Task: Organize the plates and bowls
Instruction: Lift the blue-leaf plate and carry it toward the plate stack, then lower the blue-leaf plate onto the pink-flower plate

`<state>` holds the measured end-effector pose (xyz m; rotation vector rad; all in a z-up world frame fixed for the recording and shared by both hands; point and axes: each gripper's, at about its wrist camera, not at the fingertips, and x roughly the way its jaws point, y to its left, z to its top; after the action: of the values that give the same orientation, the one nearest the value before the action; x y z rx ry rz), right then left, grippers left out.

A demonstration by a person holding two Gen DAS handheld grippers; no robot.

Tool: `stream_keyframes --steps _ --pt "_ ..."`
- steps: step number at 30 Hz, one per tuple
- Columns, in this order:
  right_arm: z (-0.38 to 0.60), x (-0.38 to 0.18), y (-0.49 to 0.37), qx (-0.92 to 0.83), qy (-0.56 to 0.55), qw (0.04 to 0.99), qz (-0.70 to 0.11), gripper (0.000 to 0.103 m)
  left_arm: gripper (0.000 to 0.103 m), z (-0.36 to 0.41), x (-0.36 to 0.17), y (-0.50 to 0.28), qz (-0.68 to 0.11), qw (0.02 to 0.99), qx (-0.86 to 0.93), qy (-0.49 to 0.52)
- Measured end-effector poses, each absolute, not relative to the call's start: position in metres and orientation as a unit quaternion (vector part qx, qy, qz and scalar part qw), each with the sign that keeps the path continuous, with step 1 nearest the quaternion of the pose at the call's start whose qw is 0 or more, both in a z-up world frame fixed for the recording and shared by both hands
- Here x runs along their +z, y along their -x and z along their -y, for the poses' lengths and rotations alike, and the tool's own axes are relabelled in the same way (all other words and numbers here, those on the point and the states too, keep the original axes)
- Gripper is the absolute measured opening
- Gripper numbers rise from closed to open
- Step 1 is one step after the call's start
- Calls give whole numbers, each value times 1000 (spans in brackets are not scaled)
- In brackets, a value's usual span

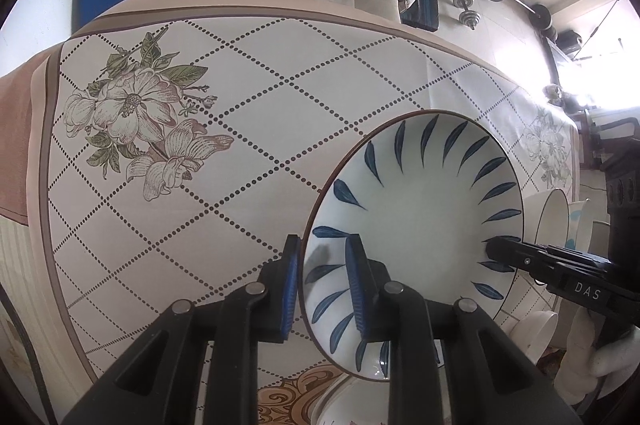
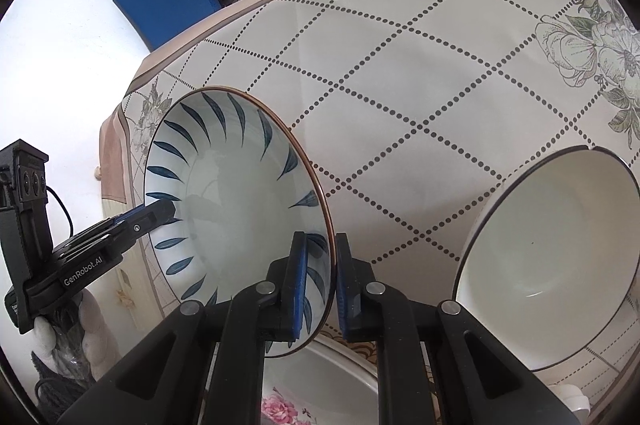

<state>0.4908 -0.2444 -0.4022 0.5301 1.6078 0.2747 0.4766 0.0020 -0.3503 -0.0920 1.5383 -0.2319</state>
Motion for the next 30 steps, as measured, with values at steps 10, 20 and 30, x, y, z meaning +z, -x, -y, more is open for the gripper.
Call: stream_keyframes --steps 10,20,30 --pt "253 -375 -454 126 -239 660 -701 14 20 5 -322 -444 -689 715 -112 37" --pt "260 -350 -381 131 -232 664 -698 14 20 20 -309 -382 -691 712 -124 25" --pt "263 -374 -310 121 -232 649 -714 14 20 27 -342 -326 -715 689 -120 6"
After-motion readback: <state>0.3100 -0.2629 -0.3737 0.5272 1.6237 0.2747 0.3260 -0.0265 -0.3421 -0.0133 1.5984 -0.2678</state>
